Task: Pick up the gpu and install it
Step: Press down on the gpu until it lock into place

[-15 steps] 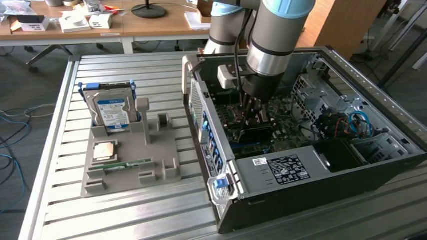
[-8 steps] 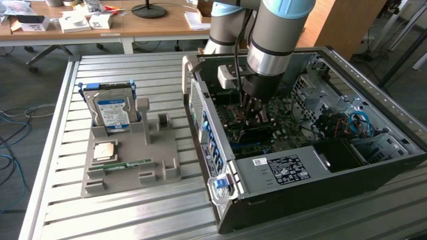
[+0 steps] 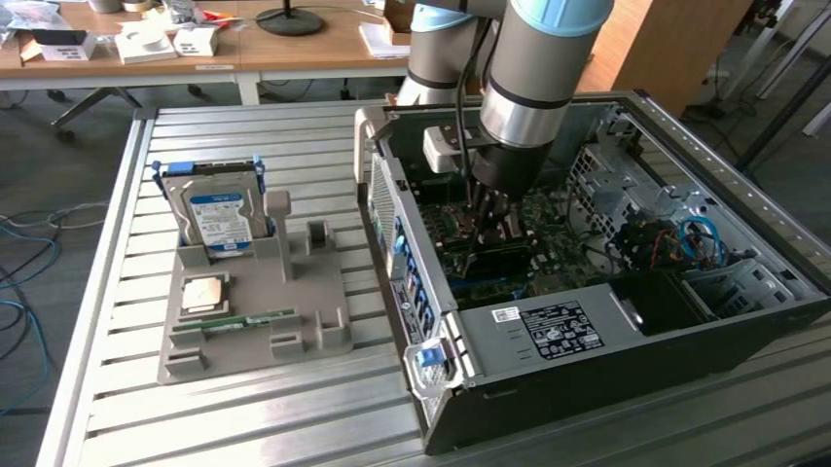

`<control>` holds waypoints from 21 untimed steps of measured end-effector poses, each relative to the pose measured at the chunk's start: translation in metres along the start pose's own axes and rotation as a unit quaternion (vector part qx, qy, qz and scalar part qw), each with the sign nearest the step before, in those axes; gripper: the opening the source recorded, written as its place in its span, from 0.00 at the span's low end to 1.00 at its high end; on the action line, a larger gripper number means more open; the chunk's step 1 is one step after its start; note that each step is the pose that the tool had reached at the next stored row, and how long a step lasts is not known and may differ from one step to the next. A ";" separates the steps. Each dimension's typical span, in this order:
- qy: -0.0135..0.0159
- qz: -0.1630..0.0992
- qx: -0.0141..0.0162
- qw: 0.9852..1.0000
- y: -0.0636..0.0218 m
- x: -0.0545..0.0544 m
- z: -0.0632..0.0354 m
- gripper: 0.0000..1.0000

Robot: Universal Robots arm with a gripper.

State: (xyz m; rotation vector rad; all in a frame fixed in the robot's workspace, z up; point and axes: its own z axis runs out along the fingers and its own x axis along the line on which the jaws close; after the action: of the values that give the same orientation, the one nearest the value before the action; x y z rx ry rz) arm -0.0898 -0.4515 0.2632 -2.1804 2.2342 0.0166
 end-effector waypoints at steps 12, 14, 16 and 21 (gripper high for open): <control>0.000 0.000 0.000 1.000 -0.0001 0.000 -0.0133 0.11; 0.000 0.000 0.000 1.000 -0.0001 0.000 -0.0166 0.11; 0.000 0.000 0.000 1.000 -0.0001 0.000 -0.0199 0.11; 0.000 0.000 0.000 1.000 -0.0001 -0.001 -0.0275 0.11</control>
State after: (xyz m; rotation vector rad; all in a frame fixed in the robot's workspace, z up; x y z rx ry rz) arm -0.0899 -0.4515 0.2907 -2.1799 2.2347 0.0166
